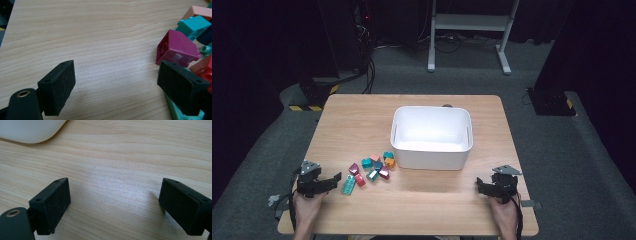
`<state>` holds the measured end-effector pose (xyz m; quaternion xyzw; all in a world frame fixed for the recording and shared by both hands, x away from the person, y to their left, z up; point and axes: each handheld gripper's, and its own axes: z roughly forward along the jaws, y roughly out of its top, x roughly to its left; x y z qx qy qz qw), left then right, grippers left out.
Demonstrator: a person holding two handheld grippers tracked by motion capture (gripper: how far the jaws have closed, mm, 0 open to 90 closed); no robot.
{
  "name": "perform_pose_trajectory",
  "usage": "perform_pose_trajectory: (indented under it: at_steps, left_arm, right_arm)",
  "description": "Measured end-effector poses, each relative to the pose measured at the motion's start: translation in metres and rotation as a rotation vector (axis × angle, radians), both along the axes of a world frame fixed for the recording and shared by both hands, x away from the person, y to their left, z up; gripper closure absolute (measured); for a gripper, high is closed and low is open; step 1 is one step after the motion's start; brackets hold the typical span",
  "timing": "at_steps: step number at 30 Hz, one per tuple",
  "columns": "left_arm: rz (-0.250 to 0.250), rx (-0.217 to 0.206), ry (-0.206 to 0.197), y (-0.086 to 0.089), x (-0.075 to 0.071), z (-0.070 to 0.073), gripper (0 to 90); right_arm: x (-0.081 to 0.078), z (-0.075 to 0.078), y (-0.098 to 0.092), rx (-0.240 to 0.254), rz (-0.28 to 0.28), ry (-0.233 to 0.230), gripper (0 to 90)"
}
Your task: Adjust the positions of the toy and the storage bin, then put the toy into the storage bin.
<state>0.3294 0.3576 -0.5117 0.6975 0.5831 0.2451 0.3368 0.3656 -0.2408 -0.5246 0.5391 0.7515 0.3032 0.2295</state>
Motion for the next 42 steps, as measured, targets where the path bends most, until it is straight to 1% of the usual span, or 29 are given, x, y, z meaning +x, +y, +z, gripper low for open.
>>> perform_pose_trajectory:
  at_steps: [1,4,7,8,13,14,18,19,21,24,28,29,32,33,34,36,42]
  left_arm:
    - [0.0,0.0,0.0,0.0,0.0,0.0,15.2]
    - [-0.011,-0.017,-0.006,-0.004,0.0,0.002,15.2]
    - [-0.02,-0.02,-0.007,-0.006,0.001,0.004,15.2]
    - [-0.03,-0.023,-0.011,-0.01,0.001,0.006,15.1]
    - [-0.053,-0.017,-0.013,-0.013,0.002,0.01,15.2]
    - [-0.056,-0.021,-0.02,-0.015,0.002,0.012,15.2]
    - [-0.066,-0.03,-0.03,-0.018,0.001,0.016,16.1]
    - [-0.066,-0.03,-0.03,-0.018,0.001,0.016,16.2]
    - [-0.07,-0.015,-0.036,-0.021,0.003,0.019,16.4]
    - [-0.071,-0.018,-0.044,-0.023,0.004,0.02,17.5]
    - [-0.09,-0.025,-0.042,-0.028,0.009,0.022,18.1]
    - [-0.092,-0.033,-0.041,-0.03,0.01,0.021,18.8]
    - [-0.128,-0.04,-0.017,-0.034,0.015,0.019,24.3]
    - [-0.128,-0.04,-0.017,-0.034,0.015,0.019,25.3]
    - [-0.138,-0.038,-0.008,-0.036,0.016,0.018,25.3]
    - [-0.149,-0.043,0.001,-0.038,0.019,0.017,29.2]
    - [-0.158,-0.024,0.007,-0.041,0.024,0.015,33.3]
  right_arm:
    - [0.0,0.0,0.0,0.0,0.0,0.0,10.0]
    - [0.0,0.0,0.0,0.0,0.0,0.0,10.1]
    - [0.0,0.0,0.0,0.0,0.001,0.0,10.1]
    - [0.0,0.0,0.0,0.0,0.001,0.0,10.1]
    - [0.0,0.0,0.0,0.0,0.0,-0.001,10.2]
    - [0.0,0.0,0.0,0.0,0.0,-0.001,10.3]
    - [0.0,0.0,0.0,0.0,0.0,-0.001,10.3]
    - [0.0,0.0,0.0,0.0,0.0,-0.001,10.3]
    - [0.0,0.0,0.0,0.0,0.0,-0.001,10.5]
    - [0.0,0.0,0.0,0.002,-0.001,0.0,10.7]
    - [0.0,0.0,0.0,0.001,0.0,-0.001,10.8]
    - [0.0,0.0,0.0,0.001,0.0,-0.001,10.9]
    - [-0.001,0.0,0.0,0.002,0.003,-0.002,11.5]
    - [-0.001,0.0,0.0,0.002,0.003,-0.002,11.5]
    - [-0.001,0.0,0.0,0.001,0.003,-0.002,11.5]
    - [-0.001,0.0,0.0,0.001,0.003,-0.002,11.5]
    - [-0.001,0.0,0.0,0.001,0.003,-0.003,11.5]
